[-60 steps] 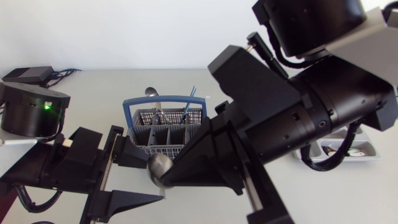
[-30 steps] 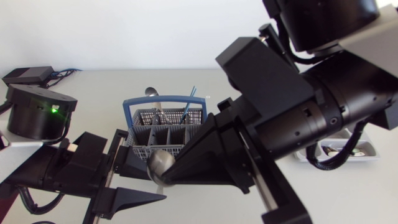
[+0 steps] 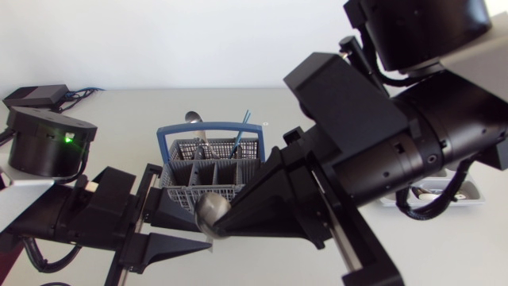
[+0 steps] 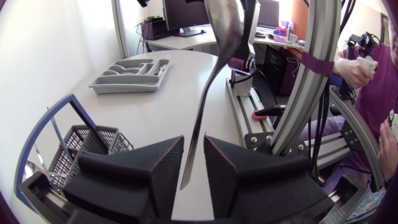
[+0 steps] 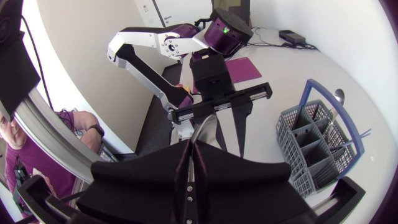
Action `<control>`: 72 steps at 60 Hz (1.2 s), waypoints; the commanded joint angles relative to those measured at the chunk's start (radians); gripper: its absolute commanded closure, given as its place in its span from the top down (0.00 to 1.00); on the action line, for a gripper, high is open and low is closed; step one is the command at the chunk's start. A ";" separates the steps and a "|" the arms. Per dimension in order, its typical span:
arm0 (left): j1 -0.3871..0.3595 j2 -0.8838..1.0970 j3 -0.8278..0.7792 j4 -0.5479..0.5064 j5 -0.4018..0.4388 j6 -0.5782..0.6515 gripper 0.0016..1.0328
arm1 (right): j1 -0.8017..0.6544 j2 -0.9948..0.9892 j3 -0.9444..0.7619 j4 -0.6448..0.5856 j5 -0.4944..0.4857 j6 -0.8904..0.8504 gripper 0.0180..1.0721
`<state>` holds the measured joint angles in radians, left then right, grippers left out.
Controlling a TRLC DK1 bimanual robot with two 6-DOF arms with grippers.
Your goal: Sort the cutlery from the basket into the organizer compartments.
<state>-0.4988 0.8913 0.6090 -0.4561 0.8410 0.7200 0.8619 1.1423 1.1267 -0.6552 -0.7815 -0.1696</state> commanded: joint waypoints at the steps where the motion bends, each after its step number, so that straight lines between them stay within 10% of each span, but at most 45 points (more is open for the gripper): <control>1: 0.003 0.018 0.015 -0.009 0.015 0.022 0.19 | -0.006 -0.023 -0.022 0.003 -0.005 -0.021 0.05; 54: -0.035 0.061 0.075 -0.007 0.009 -0.033 0.03 | -0.003 -0.059 -0.042 0.020 -0.009 -0.021 0.06; 72: -0.021 0.063 0.097 0.011 0.010 -0.070 0.03 | -0.012 -0.095 -0.074 0.052 0.021 -0.018 0.57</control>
<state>-0.5377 0.9417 0.6563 -0.4549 0.8551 0.7002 0.8486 1.0645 1.0863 -0.6010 -0.7551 -0.1875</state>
